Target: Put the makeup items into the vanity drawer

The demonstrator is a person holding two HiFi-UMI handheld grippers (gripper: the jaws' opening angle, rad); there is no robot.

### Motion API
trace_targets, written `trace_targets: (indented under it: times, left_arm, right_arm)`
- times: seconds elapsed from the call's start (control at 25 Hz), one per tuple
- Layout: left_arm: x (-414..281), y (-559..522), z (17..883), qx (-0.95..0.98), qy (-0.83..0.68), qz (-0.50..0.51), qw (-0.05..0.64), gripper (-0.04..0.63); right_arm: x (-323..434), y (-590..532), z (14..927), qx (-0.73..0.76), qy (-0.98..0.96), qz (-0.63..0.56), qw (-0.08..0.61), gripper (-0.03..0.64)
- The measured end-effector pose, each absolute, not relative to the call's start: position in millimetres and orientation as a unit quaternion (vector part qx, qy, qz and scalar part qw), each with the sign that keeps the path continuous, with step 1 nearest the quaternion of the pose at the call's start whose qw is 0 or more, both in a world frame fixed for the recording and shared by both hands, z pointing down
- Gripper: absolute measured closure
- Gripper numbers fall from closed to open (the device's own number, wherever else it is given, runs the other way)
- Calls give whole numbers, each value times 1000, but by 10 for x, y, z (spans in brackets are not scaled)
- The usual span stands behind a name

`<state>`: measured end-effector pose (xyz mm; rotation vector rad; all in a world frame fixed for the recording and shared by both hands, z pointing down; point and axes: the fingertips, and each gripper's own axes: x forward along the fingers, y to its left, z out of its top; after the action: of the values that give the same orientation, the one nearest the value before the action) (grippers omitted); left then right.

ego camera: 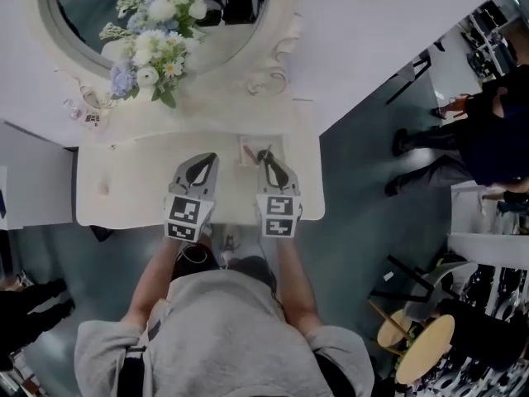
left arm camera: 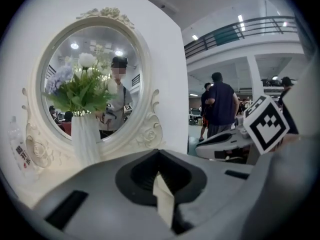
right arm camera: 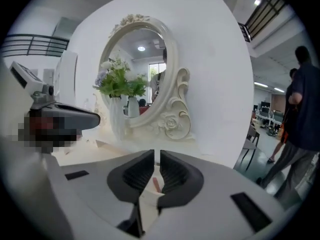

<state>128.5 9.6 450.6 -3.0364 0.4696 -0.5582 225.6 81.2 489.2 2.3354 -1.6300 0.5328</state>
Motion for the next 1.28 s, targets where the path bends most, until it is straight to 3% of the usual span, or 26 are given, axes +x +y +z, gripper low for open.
trace_targets:
  times: [0.12,0.36,0.8,1.28]
  left_arm:
    - [1119,34,4345,-971,174,-164,19,594]
    - [521,-168,4209,-960,237,-150,18,594]
    - [-1441,-827,4217,-899,408,-157,-10,594]
    - [-3122,-1375,4680,-862,464,-191,-67,594]
  right_arm:
    - [2069,735,4697,784,-588,159,119,598]
    - [1529,367,4470,742,-646,129,122,603]
    - [-366,-628,4317,609,-777,94,128,601]
    - [-2143,-1372,4896,538,-817,137,158,601]
